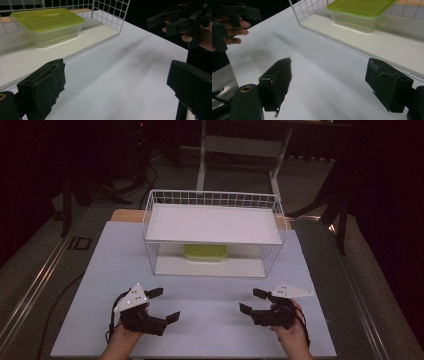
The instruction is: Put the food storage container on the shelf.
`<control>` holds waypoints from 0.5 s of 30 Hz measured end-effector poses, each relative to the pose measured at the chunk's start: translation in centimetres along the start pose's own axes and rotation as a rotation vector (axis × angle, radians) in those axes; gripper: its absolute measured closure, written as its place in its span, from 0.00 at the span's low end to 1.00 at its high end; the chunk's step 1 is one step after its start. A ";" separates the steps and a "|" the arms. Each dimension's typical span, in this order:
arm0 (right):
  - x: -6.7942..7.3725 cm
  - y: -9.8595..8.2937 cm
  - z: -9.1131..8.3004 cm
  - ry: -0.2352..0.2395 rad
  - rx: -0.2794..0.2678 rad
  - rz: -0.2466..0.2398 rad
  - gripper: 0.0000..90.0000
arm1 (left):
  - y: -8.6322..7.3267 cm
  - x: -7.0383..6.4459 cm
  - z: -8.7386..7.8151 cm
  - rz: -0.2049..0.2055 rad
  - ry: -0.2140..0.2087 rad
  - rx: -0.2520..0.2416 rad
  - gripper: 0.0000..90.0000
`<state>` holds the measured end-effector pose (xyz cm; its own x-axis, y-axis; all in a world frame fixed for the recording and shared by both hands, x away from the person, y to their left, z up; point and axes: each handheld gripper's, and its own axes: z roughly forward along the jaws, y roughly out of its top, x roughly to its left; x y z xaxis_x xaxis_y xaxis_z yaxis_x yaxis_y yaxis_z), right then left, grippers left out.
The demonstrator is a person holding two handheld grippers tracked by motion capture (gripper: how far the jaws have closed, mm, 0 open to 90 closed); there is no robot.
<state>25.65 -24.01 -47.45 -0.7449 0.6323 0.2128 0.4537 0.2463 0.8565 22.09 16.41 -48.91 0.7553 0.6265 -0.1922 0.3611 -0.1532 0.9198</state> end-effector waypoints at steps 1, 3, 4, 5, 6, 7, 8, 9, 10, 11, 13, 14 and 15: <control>0.0 -0.3 -0.4 -0.005 0.003 -0.001 0.23 | -0.2 0.1 -0.3 -0.002 0.005 0.004 0.03; 0.0 -0.6 -0.8 -0.009 0.005 -0.003 0.24 | -0.5 0.1 -0.5 -0.007 0.008 0.004 0.03; -0.1 -0.8 -1.1 -0.014 0.005 -0.003 0.24 | -0.5 0.1 -0.6 -0.007 0.012 0.002 0.03; -0.1 -0.9 -1.3 -0.016 0.010 -0.004 0.24 | -0.6 0.2 -0.7 -0.007 0.014 0.005 0.03; -0.2 -1.1 -1.4 -0.019 0.013 -0.005 0.24 | -0.7 0.2 -0.8 -0.011 0.013 0.001 0.03; -0.3 -1.2 -1.6 -0.022 0.017 -0.005 0.24 | -0.8 0.2 -0.9 -0.010 0.014 -0.001 0.03; -0.4 -1.4 -1.8 -0.022 0.016 -0.005 0.24 | -0.8 0.2 -0.9 -0.009 0.017 -0.002 0.03; -0.4 -1.5 -1.9 -0.020 0.015 0.001 0.24 | -1.0 0.2 -0.9 -0.014 0.017 -0.008 0.03; -0.5 -1.6 -2.0 -0.020 0.009 0.006 0.24 | -1.1 0.2 -0.9 -0.017 0.018 -0.013 0.03; -0.6 -1.8 -2.1 -0.021 0.006 0.007 0.24 | -1.2 0.2 -0.8 -0.018 0.022 -0.013 0.03; -0.7 -2.1 -2.1 -0.017 0.007 0.004 0.24 | -1.5 0.2 -0.5 -0.011 0.024 -0.004 0.03; -0.7 -2.2 -2.1 -0.020 0.007 -0.001 0.24 | -1.7 0.2 -0.4 -0.011 0.021 0.000 0.03; -0.7 -2.3 -2.1 -0.021 0.008 -0.002 0.24 | -1.8 0.2 -0.2 -0.014 0.015 -0.001 0.03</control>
<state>24.11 -26.61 -48.57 -0.7355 0.6472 0.2006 0.4558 0.2536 0.8532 21.44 16.96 -50.51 0.7420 0.6401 -0.1995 0.3707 -0.1437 0.9176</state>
